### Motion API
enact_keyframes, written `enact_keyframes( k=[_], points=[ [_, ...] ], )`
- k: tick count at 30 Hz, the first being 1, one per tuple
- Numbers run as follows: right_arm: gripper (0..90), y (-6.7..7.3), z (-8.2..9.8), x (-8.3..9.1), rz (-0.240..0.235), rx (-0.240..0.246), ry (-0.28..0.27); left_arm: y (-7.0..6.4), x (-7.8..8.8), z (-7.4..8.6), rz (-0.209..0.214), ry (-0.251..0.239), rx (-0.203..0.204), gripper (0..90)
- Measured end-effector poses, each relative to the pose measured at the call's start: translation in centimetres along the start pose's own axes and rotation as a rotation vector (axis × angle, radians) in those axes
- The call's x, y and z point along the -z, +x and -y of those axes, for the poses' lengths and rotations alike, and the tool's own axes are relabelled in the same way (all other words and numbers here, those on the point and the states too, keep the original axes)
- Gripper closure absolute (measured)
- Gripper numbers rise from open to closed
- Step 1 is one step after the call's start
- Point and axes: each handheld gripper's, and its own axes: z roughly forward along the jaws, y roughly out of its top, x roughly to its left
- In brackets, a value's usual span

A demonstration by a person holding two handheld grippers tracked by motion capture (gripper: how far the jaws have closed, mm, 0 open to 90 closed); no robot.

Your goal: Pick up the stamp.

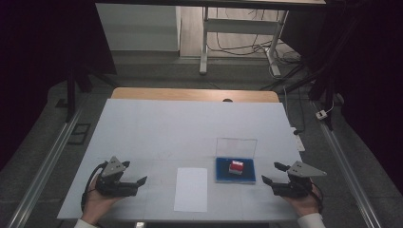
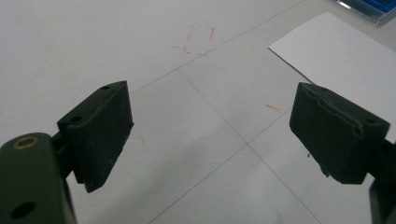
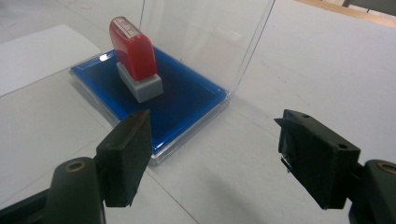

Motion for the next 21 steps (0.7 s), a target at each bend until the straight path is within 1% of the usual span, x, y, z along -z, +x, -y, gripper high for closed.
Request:
enact_keyframes(
  k=[2,5,7,12,16,21],
  points=[
    [26.4,-0.07,0.04,-0.05,-0.006,0.000,0.000,0.01,-0.07,-0.03,-0.001,0.004,0.002,13.7],
    [26.6,-0.25,0.25,-0.18,-0.010,-0.009,0.014,0.01,-0.22,-0.02,0.003,0.011,0.001,13.7],
    [26.7,-0.20,0.21,-0.22,-0.007,-0.007,0.023,-0.05,-0.25,-0.01,0.003,0.015,-0.003,13.6],
    [27.5,0.00,-0.05,-0.14,0.002,-0.010,0.020,-0.19,-0.15,0.04,0.002,0.014,-0.004,13.7],
    [28.3,0.11,-0.07,-0.14,-0.008,-0.012,0.023,-0.43,-0.22,-0.17,0.007,0.011,-0.011,13.7],
    [28.7,0.05,-0.24,-0.02,-0.008,-0.017,0.016,-0.44,-0.25,-0.21,0.009,0.012,-0.010,13.8]
  ],
)
